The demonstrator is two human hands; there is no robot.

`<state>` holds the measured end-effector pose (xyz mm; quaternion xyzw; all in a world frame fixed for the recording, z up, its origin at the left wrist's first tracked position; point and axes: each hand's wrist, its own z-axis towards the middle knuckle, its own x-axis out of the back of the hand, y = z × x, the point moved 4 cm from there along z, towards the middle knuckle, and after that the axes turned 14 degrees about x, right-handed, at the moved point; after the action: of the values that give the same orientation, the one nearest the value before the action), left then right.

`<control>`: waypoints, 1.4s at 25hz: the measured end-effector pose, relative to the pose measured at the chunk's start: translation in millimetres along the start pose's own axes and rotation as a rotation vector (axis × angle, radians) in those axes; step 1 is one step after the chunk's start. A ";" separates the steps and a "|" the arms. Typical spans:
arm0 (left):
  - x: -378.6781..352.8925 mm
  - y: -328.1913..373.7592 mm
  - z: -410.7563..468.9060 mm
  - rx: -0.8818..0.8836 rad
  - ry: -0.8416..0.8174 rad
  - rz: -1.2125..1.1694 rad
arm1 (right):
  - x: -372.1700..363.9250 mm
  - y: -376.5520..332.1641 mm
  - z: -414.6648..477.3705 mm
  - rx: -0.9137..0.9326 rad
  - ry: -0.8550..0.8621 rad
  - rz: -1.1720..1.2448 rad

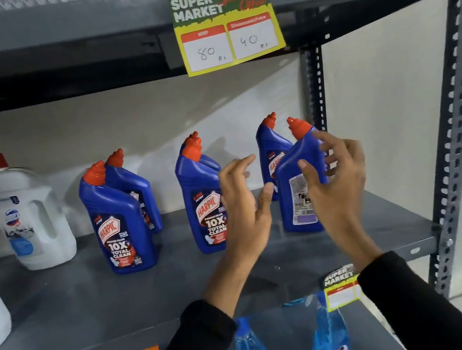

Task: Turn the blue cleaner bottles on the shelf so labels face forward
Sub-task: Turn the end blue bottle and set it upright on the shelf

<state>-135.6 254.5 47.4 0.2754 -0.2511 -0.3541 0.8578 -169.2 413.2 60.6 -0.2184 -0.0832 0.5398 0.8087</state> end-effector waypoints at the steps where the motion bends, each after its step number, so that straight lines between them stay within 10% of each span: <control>1: -16.3 -1.2 1.9 0.066 -0.069 -0.047 | 6.6 11.7 2.3 -0.033 -0.014 -0.023; 6: -72.1 -25.2 -3.6 0.597 -0.245 -0.295 | 16.5 72.3 -8.1 -0.316 -0.366 -0.045; 10: -79.4 -32.2 -6.1 0.668 -0.149 -0.267 | 4.4 83.1 -25.8 -0.365 -0.721 -0.006; 21: -87.7 15.2 12.2 0.412 -0.081 -0.325 | -2.2 55.9 5.2 -0.101 -0.430 0.010; 27: -85.5 12.6 21.3 0.390 -0.225 -0.361 | -2.4 62.8 -8.8 0.091 -0.567 0.004; 35: -78.7 -9.4 30.6 0.517 -0.306 -0.485 | -7.1 83.2 6.5 -0.247 -0.535 0.218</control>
<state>-208.3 298.6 44.8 0.4778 -0.3849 -0.5088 0.6039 -244.1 435.3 30.2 -0.1730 -0.3341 0.6475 0.6628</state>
